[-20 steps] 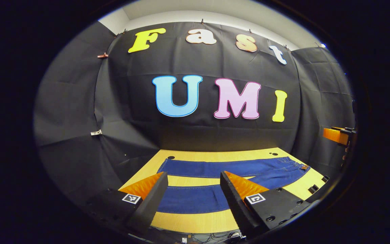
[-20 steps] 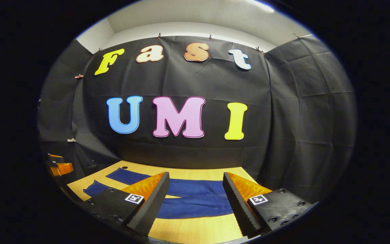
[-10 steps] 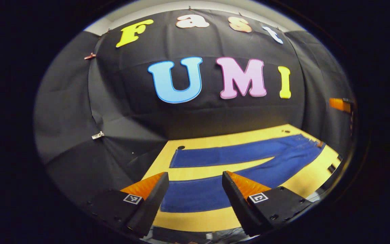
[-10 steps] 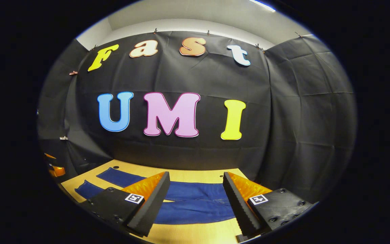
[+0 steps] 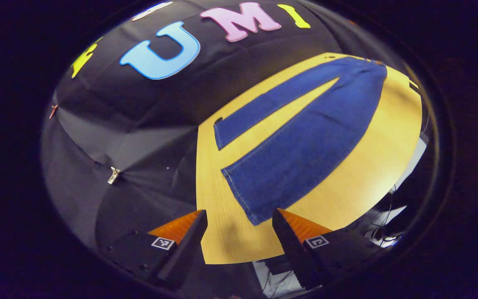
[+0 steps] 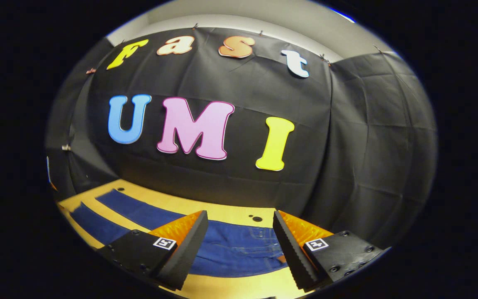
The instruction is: Grasp the waist and the cuffs of the jeans and fold them to make the two legs overlap; first hold the waist and fold one-third of the jeans toward the cuffs, then hold the cuffs and fold the remaining one-third in the same direction to finish folding.
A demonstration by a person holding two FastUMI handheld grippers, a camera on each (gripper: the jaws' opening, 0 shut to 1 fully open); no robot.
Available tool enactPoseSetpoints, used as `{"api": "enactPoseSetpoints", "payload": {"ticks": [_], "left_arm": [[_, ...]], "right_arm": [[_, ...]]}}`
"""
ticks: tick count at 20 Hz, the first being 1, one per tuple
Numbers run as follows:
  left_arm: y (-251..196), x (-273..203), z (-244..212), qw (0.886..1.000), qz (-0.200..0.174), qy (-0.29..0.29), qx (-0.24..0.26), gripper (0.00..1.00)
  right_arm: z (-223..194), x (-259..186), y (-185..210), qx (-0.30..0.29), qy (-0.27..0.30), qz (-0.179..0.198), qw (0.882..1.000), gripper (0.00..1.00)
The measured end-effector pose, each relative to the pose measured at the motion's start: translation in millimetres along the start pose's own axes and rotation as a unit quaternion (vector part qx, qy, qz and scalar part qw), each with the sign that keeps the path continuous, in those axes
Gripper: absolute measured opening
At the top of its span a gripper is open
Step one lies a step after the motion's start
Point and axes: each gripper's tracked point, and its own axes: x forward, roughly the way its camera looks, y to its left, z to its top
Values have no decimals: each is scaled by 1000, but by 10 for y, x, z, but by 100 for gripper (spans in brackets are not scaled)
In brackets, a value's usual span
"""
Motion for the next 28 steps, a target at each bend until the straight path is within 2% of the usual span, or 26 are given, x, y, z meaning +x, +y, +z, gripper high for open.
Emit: {"api": "enactPoseSetpoints", "payload": {"ticks": [3, 4, 6, 9, 10, 12, 13, 14, 16, 19, 20, 23, 26, 28], "left_arm": [[-92, 237, -215, 995, -29, 33, 91, 98], [-138, 327, -237, 992, -41, 39, 114, 98], [-197, 462, -241, 984, -54, 45, 161, 99], [-240, 688, -164, 968, -60, 37, 241, 99], [-230, 761, -94, 961, -53, 26, 272, 94], [-240, 856, -8, 949, -55, 16, 310, 94], [-252, 884, 4, 947, -61, 15, 314, 91], [-259, 908, 44, 948, -64, 17, 311, 83], [-249, 981, 68, 954, -68, 28, 292, 76], [-286, 1128, 99, 956, -97, 50, 271, 61], [-308, 1149, 98, 955, -109, 55, 270, 48], [-364, 1086, 43, 953, -148, 76, 252, 26], [-359, 1114, 45, 955, -162, 81, 234, 9], [-366, 1124, 43, 954, -174, 90, 228, 6]], "right_arm": [[13, 125, -424, -45, 4, -20, 999, 96], [9, 138, -538, -49, 6, -29, 998, 94], [-57, 166, -705, -41, 14, -47, 998, 96], [-242, 158, -814, -23, 38, -66, 997, 96], [-293, 151, -837, -16, 41, -71, 997, 94], [-285, 156, -882, -12, 28, -73, 997, 96], [-317, 164, -923, -27, 31, -76, 996, 94], [-367, 176, -978, -48, 33, -79, 995, 94], [-385, 222, -1032, -77, 31, -77, 994, 96], [-535, 329, -1042, -102, 43, -66, 992, 96], [-609, 357, -1051, -112, 50, -62, 991, 96], [-772, 422, -1090, -152, 61, -49, 985, 96], [-949, 501, -1099, -208, 68, -24, 976, 96], [-1072, 566, -1092, -258, 75, 3, 963, 96]]}}
